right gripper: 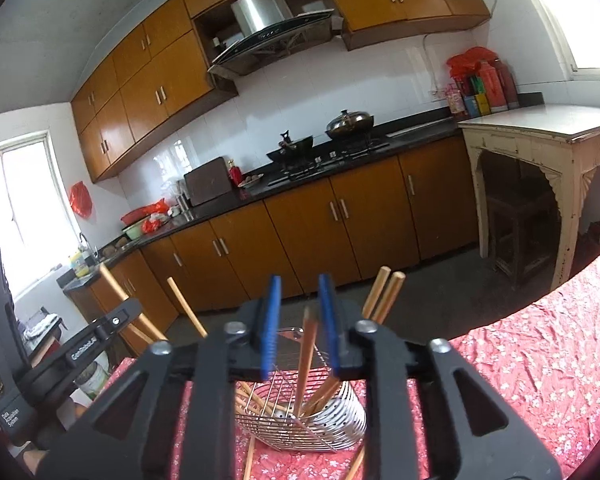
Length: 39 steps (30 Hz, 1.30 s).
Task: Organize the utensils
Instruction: 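Lower the chopsticks into the wire basket and open both grippers, then close the right gripper on a remaining chopstick while the left gripper grasps another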
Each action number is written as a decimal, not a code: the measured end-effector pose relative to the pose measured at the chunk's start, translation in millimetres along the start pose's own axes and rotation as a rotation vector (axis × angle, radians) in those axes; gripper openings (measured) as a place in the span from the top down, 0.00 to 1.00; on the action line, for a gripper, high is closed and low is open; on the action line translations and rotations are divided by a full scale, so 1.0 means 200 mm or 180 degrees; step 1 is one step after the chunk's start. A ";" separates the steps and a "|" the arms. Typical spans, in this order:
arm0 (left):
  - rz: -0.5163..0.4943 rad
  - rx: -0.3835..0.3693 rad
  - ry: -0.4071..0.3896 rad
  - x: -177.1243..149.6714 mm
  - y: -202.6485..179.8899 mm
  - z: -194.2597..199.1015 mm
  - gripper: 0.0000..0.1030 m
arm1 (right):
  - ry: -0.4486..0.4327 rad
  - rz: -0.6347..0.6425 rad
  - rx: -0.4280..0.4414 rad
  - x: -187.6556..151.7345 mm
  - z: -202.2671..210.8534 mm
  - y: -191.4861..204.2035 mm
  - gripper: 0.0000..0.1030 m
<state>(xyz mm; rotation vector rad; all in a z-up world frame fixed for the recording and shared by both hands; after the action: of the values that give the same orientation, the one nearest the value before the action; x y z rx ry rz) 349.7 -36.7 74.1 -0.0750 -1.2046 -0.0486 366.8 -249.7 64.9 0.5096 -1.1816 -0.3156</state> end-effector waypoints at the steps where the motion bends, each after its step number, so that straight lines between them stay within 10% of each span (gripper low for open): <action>1: -0.0004 0.0007 -0.0011 0.01 0.01 0.02 0.92 | -0.0021 0.0005 -0.0011 0.01 0.02 0.00 0.73; 16: -0.0037 0.0259 0.0055 -0.13 0.19 0.37 0.64 | 0.0097 -0.0072 -0.0374 -0.25 0.42 -0.22 0.66; 29: -0.0184 0.0272 0.0884 -0.79 0.40 0.35 0.56 | 0.1222 -0.0101 -0.0741 -1.03 0.21 -0.32 0.66; 39: -0.0167 0.0262 0.1083 -0.95 0.48 0.34 0.51 | 0.1463 0.0177 -0.0976 -1.21 0.04 -0.26 0.66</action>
<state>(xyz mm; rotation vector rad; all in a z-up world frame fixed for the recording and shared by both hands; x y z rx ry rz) 226.3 64.8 -82.0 0.0364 -0.8671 -0.0551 275.3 -175.8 -153.6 0.2593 -0.6836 -0.3051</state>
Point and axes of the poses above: each gripper's, at about its wrist camera, not at the fingertips, and z roughly against the way its jaws point, y to its left, x to its top, the point moved 5 cm from there along -z, roughly the way its jaws point, and after that the axes turned 12 degrees about -z, right-handed, at the moved point
